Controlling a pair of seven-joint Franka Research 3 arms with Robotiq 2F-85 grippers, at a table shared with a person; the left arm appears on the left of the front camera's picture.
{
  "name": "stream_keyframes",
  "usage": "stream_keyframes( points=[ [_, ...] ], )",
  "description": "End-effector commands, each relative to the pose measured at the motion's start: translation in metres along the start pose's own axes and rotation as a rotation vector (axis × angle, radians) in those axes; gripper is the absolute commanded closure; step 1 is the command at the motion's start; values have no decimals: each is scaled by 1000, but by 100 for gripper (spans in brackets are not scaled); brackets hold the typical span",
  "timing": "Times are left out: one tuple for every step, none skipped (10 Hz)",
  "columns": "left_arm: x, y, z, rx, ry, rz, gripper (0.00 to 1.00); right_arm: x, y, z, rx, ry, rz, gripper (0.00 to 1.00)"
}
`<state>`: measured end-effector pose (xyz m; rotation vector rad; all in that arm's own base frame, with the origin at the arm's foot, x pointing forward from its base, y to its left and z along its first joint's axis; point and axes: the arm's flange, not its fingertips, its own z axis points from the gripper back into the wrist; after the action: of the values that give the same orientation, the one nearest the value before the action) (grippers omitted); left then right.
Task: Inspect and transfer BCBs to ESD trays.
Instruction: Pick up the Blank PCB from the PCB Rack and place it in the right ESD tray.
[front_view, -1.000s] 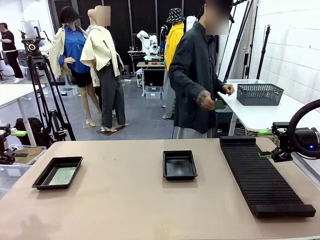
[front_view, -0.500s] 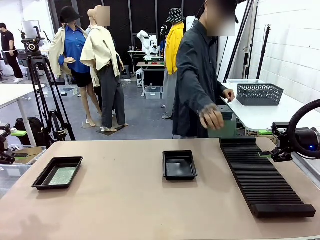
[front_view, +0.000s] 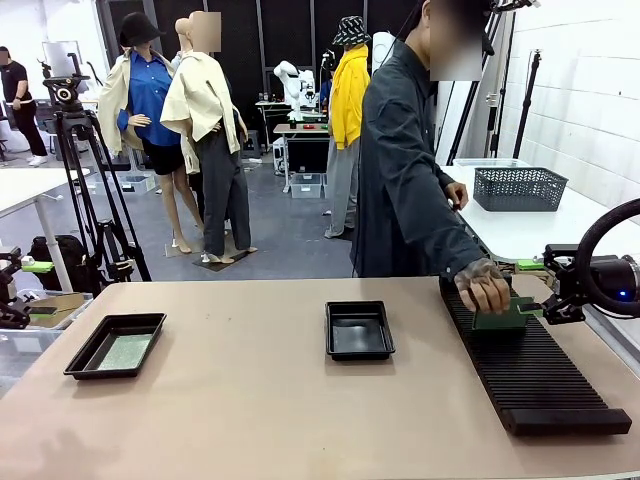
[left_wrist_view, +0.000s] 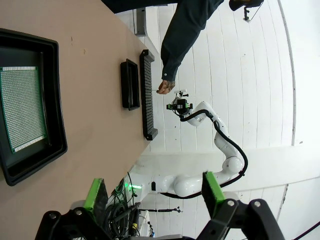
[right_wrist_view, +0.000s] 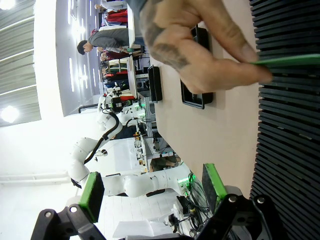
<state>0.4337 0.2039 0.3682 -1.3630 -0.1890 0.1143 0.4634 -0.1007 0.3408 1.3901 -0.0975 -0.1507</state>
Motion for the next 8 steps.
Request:
stream_keyframes(
  points=[
    [0, -1, 1, 2, 0, -3, 0, -4, 1, -1, -1, -4, -2, 0],
    [0, -1, 1, 2, 0, -3, 0, -4, 1, -1, -1, -4, -2, 0],
    [0, -1, 1, 2, 0, -3, 0, -4, 1, -1, -1, -4, -2, 0],
    [0, -1, 1, 2, 0, -3, 0, -4, 1, -1, -1, -4, -2, 0],
    [0, -1, 1, 2, 0, -3, 0, -4, 1, -1, -1, -4, -2, 0],
    [0, -1, 1, 2, 0, -3, 0, -4, 1, -1, -1, -4, -2, 0],
    [0, -1, 1, 2, 0, -3, 0, -4, 1, -1, -1, -4, -2, 0],
    [0, -1, 1, 2, 0, -3, 0, -4, 1, -1, -1, -4, -2, 0]
  ],
)
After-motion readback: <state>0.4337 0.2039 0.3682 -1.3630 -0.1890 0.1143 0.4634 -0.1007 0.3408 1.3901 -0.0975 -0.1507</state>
